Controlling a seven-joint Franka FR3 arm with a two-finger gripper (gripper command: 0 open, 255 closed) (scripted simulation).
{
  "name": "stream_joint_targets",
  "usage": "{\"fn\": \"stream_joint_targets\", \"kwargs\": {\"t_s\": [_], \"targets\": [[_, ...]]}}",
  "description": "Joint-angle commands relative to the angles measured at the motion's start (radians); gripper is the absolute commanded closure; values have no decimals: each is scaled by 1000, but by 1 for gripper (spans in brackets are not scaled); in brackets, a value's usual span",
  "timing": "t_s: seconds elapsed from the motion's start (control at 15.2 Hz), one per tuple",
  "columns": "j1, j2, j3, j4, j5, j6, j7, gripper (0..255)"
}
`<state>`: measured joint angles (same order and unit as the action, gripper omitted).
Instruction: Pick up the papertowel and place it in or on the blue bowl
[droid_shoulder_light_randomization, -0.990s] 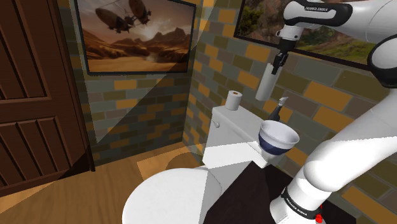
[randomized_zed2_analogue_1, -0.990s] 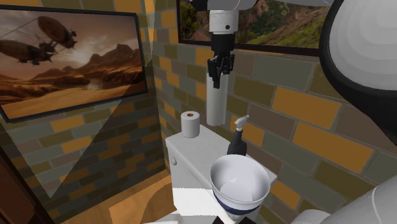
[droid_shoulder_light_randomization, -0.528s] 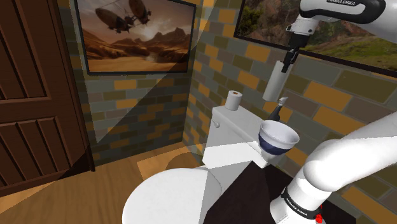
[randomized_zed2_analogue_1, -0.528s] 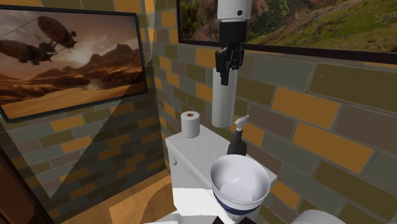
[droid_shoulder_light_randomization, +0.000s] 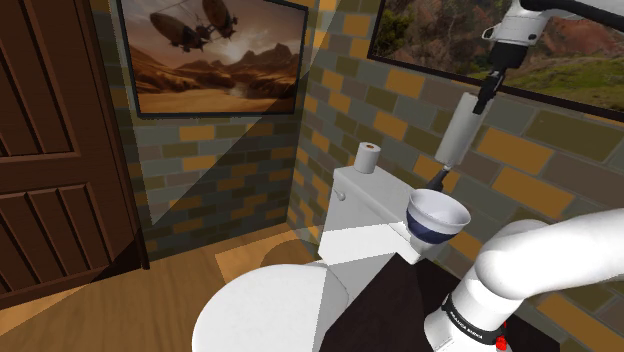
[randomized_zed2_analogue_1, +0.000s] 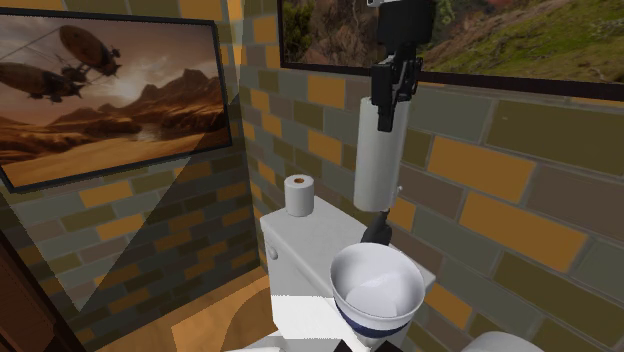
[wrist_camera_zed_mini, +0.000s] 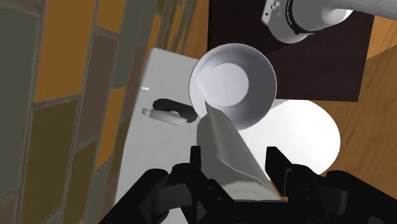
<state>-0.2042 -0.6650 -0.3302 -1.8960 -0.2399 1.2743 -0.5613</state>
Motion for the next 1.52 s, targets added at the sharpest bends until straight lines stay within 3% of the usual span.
{"fn": "stream_joint_targets", "kwargs": {"t_s": [0.0,0.26,0.66,0.73,0.79,1.45], "targets": [[-10,-56,26,-11,-3,-49,9,255],[-29,-142,63,-14,-4,-136,15,255],[-36,-198,57,-136,-12,-71,27,255],[-36,-192,59,-115,-11,-85,25,255],[-36,-192,59,-115,-11,-85,25,0],[-53,-360,-105,-515,-60,207,-33,0]]}}
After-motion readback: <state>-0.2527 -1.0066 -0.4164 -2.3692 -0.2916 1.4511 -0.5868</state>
